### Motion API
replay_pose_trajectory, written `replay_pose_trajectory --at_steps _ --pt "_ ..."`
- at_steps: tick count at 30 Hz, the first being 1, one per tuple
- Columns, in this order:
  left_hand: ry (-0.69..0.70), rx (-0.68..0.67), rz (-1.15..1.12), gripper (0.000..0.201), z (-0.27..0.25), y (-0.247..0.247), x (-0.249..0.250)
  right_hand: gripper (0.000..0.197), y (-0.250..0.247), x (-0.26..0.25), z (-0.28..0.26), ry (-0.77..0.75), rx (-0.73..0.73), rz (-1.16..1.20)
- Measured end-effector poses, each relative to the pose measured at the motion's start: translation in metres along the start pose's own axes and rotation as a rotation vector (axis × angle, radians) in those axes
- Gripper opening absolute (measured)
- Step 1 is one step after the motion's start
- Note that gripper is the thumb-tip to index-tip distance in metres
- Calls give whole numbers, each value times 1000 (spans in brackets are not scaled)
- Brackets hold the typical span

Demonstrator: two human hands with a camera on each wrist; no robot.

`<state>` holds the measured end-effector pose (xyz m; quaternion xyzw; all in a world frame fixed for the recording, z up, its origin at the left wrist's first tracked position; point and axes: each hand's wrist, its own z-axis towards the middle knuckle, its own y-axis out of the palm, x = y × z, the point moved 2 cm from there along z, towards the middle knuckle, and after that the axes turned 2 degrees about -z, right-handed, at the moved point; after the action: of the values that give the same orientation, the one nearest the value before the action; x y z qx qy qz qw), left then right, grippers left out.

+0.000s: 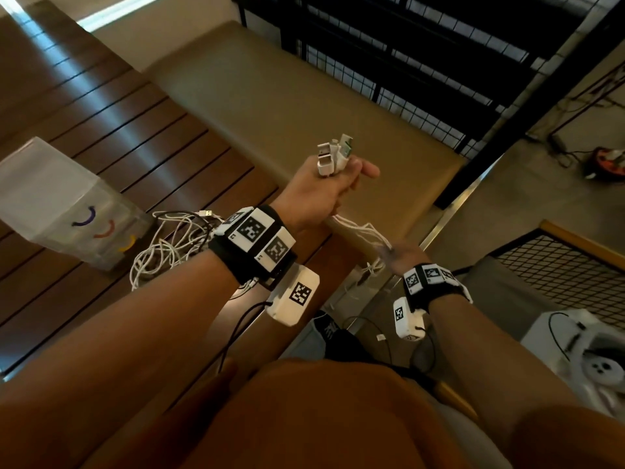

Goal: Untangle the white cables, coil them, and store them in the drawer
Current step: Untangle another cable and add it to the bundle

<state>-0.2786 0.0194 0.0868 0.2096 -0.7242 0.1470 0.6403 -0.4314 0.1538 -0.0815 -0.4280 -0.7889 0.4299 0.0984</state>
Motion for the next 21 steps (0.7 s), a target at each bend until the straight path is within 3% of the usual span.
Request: replay_pose_trajectory --at_steps 5,10,13,18,21 --pt "-46 -34 18 38 0 3 -3 45 22 17 -5 -14 -146 178" --pt "-91 -68 -205 43 4 12 -1 38 32 18 -3 -46 -145 244" --pt "-82 -88 -209 43 6 14 0 35 39 21 -2 -52 -160 312" --pt "-67 -123 -96 31 5 1 -2 53 32 28 -7 44 -86 -35" --pt "-98 -102 -6 30 1 -5 -7 42 26 31 -5 10 -99 -41"
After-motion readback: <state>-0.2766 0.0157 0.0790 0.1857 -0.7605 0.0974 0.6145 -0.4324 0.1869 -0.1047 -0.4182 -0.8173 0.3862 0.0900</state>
